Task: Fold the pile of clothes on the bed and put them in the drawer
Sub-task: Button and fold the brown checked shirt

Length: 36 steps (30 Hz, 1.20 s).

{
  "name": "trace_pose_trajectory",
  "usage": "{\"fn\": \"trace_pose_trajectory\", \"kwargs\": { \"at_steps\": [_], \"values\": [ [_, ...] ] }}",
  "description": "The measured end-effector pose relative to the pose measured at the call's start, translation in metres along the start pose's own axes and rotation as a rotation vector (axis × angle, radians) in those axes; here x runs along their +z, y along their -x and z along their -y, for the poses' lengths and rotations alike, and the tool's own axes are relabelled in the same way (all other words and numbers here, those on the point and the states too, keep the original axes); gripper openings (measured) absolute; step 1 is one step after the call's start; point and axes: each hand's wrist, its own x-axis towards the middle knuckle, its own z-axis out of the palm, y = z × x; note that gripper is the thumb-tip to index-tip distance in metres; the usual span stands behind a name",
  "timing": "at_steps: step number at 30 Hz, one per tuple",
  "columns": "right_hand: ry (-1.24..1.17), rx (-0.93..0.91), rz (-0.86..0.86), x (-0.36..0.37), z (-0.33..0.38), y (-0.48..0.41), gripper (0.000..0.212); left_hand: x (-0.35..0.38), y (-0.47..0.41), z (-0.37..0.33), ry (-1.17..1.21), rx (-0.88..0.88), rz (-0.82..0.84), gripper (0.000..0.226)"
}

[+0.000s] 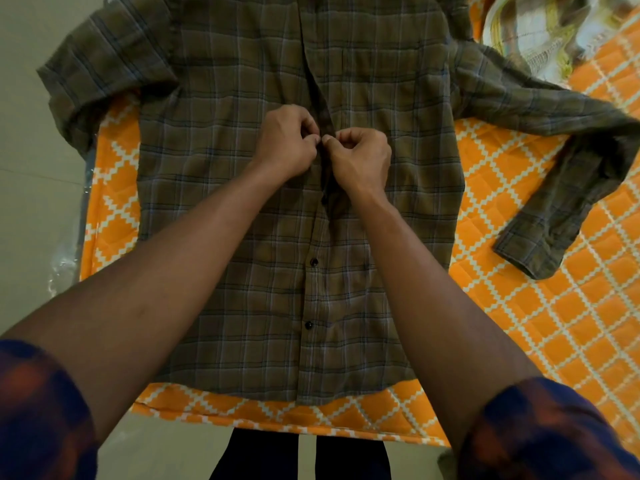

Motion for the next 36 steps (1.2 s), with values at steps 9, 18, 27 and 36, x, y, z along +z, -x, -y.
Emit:
{"fn": "trace_pose_trajectory", "kwargs": {
  "at_steps": [9,18,27,36],
  "values": [
    [-0.055,0.040,-0.147,0.020,0.002,0.003,0.012,0.001,-0.007,-0.005,0.145,-0.152,0.030,0.009],
    [-0.082,-0.004,-0.040,0.018,-0.010,0.000,0.011,-0.003,-0.010,0.003,0.358,-0.211,0.123,0.015],
    [-0.309,0.050,0.139,0.007,-0.019,-0.003,0.023,0.010,-0.004,0.006,0.421,-0.224,-0.025,0.011],
    [-0.285,0.070,0.111,0.013,-0.012,-0.005,0.030,0.005,-0.007,0.007,0.432,-0.218,0.049,0.009]
  ]
}}
